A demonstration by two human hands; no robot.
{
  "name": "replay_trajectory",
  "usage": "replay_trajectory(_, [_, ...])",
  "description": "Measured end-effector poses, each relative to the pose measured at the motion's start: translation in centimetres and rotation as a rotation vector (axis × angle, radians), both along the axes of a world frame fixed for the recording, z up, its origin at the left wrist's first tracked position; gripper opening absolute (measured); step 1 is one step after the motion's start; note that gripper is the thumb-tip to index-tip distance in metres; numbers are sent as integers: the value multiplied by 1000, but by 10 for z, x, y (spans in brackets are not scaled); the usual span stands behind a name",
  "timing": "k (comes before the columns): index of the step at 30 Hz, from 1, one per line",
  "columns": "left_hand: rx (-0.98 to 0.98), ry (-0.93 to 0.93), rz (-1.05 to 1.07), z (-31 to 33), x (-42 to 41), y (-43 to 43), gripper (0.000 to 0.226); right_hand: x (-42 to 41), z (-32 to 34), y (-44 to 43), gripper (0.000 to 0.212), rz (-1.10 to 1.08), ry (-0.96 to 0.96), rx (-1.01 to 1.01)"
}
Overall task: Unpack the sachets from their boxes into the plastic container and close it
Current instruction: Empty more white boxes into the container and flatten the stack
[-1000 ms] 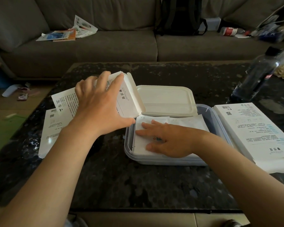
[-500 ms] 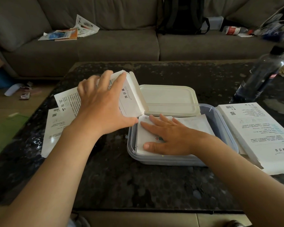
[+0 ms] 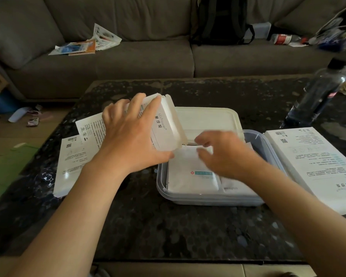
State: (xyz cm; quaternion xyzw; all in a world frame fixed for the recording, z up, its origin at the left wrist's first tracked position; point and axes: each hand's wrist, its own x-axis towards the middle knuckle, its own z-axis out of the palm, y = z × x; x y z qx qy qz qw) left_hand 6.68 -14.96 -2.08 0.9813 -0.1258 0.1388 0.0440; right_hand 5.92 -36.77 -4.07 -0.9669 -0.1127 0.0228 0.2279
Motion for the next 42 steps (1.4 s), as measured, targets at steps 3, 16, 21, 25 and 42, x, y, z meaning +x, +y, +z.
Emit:
replay_trajectory(3, [-27, -46, -60, 1, -1, -5, 124, -1, 26, -1, 20, -164, -15, 527])
replay_trajectory(16, [11, -219, -302, -10, -13, -37, 121, -11, 37, 4, 30, 85, 565, 1109])
replay_trajectory(21, [11, -198, -310, -12, -14, -40, 118, -13, 40, 0, 29, 43, 552, 1101])
replay_trajectory(25, [31, -172, -301, -11, -14, -43, 119, -20, 56, -13, 22, -56, 487, 1050])
replay_trajectory(42, [48, -216, -311, -26, -30, -91, 110, -70, 75, -134, 11, -752, 133, 1118])
